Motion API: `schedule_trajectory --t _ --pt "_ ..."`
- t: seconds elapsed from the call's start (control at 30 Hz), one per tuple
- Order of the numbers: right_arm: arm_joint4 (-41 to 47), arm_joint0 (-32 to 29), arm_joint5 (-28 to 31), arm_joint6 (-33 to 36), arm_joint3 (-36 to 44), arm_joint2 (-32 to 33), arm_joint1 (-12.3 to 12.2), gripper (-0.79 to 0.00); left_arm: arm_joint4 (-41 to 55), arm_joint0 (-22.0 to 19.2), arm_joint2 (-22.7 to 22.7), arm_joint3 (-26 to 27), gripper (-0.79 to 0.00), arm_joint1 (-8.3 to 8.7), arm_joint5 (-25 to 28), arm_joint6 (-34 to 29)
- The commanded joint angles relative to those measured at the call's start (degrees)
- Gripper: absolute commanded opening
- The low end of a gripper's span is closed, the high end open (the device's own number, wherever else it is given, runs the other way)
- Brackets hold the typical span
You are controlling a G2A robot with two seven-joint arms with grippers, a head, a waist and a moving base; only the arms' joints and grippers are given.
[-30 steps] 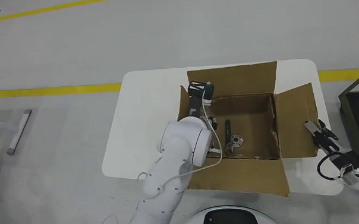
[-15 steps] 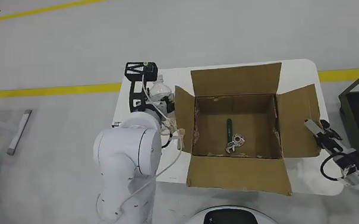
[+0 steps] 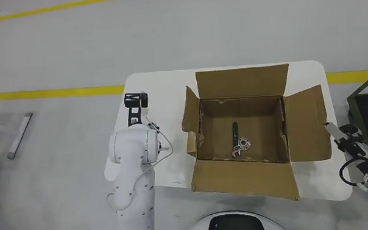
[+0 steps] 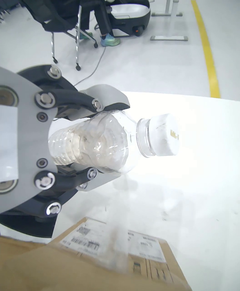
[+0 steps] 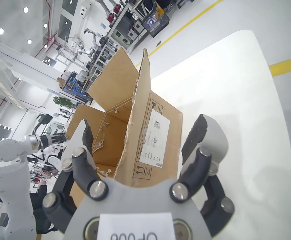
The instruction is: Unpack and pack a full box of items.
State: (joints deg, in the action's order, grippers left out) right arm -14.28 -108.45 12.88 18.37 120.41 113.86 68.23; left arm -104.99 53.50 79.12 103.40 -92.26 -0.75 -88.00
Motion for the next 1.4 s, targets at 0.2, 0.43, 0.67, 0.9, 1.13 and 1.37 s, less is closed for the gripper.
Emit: schedule_trajectory --t 0.2,0.43,0.67,0.9,1.13,1.37 --pt "1.0 -0.9 0.3 -0.5 0.0 1.9 0.1 0.0 -0.6 0.2 -1.6 -8.6 -0.785 -0.61 -3.9 0.2" --pt "1.6 -1.6 0.6 -0.7 0.5 2.8 0.3 0.0 0.8 -0.3 -3.4 -14.9 -0.785 -1.06 -4.7 1.1" --pt "3.4 -1.7 1.9 -1.7 3.1 4.4 0.4 0.0 1.1 0.4 -4.9 -19.3 -0.785 -1.39 -5.6 3.0" --pt "3.9 -1.2 3.2 -0.6 7.9 5.8 0.4 0.0 2.4 0.4 -6.3 -20.7 0.0 -1.77 -5.5 2.8" --pt "-3.5 0.4 4.3 2.7 12.9 2.6 0.1 0.0 1.9 0.4 -6.3 -18.4 0.0 -1.88 -6.2 2.5" --pt "-16.9 6.0 2.5 6.1 14.2 -8.2 -0.4 -0.613 1.3 1.2 -4.7 -11.9 0.0 -1.71 -6.1 1.9"
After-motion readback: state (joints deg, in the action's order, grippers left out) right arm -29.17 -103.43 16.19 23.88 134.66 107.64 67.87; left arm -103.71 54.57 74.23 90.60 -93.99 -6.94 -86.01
